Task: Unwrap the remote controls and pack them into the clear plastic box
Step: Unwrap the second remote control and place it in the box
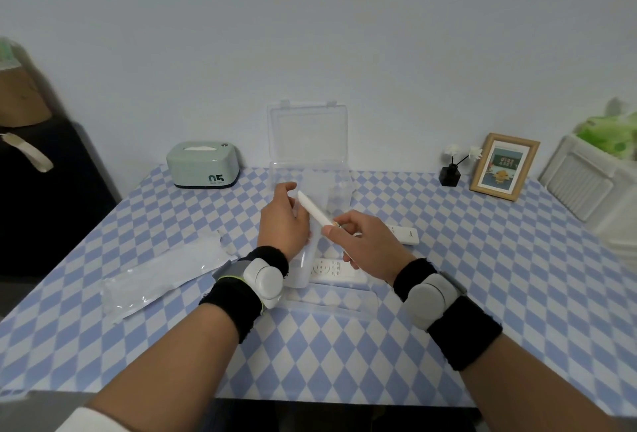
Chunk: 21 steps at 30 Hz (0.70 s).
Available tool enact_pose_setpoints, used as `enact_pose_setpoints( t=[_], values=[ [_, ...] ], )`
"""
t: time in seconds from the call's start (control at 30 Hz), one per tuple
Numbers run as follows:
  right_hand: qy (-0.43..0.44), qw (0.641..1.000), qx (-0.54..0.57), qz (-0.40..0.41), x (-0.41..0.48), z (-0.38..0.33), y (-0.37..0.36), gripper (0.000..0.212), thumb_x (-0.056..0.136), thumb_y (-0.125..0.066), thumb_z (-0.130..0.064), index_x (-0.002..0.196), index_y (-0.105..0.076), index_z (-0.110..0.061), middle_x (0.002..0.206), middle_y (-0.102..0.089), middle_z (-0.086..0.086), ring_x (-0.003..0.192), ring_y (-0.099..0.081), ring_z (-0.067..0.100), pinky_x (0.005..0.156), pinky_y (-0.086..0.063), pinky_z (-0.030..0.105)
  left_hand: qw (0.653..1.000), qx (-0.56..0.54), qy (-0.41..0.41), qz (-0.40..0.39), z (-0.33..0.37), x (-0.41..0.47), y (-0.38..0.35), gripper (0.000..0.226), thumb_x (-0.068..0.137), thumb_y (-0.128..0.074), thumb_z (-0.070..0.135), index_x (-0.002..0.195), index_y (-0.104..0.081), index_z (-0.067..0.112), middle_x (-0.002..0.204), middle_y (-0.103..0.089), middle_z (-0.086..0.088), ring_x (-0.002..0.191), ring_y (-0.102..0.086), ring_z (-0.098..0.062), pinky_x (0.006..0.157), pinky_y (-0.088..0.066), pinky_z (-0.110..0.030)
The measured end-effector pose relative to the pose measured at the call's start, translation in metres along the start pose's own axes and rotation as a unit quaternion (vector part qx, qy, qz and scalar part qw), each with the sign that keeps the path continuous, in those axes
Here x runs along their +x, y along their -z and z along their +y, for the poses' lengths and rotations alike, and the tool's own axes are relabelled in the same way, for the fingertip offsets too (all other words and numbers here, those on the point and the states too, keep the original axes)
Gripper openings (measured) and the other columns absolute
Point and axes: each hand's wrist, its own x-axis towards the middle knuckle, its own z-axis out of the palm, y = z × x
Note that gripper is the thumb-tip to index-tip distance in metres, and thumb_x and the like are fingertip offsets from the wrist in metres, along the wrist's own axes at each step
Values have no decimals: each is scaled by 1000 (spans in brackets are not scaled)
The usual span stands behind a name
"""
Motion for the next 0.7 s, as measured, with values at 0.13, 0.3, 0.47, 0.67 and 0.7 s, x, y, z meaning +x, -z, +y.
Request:
enact_pose_setpoints(
  t=[0.13,0.3,0.47,0.67,0.7],
  values=[
    [1,1000,4,11,-1,1,1,27,84,-68,-52,95,-67,-28,69,-66,-13,55,-65,12,51,-50,25,999,17,-8,-37,-1,-1,-2,59,90,-69,17,143,-41,21,101,-57,11,87,-66,-19,74,-56,-32],
    [-5,1000,1,8,-3,2,0,28,84,-67,-52,97,-66,-27,67,-65,-17,55,-64,11,51,-50,24,1000,18,9,11,-1,0,-1,36,104,-53,23,138,-48,12,98,-66,1,75,-72,-18,73,-61,-42],
    [0,1000,2,-5,-3,2,2,37,80,-66,-58,99,-66,-26,67,-65,-14,55,-64,11,51,-50,23,999,-15,17,-34,2,0,1,54,95,-64,13,144,-43,19,106,-64,1,70,-72,-13,63,-61,-28],
    [2,1000,19,3,-2,1,4,34,79,-67,-57,97,-68,-28,71,-66,-12,54,-64,10,51,-50,23,999,18,-8,-38,0,-2,-4,61,92,-64,12,147,-38,18,115,-62,-2,94,-64,-21,83,-54,-36],
    [1,1000,19,5,-1,2,5,34,79,-67,-57,97,-67,-27,71,-66,-11,55,-64,11,51,-51,24,1000,15,-6,-26,0,-2,-4,55,96,-58,11,147,-38,16,106,-63,1,88,-65,-23,81,-56,-41]
  ],
)
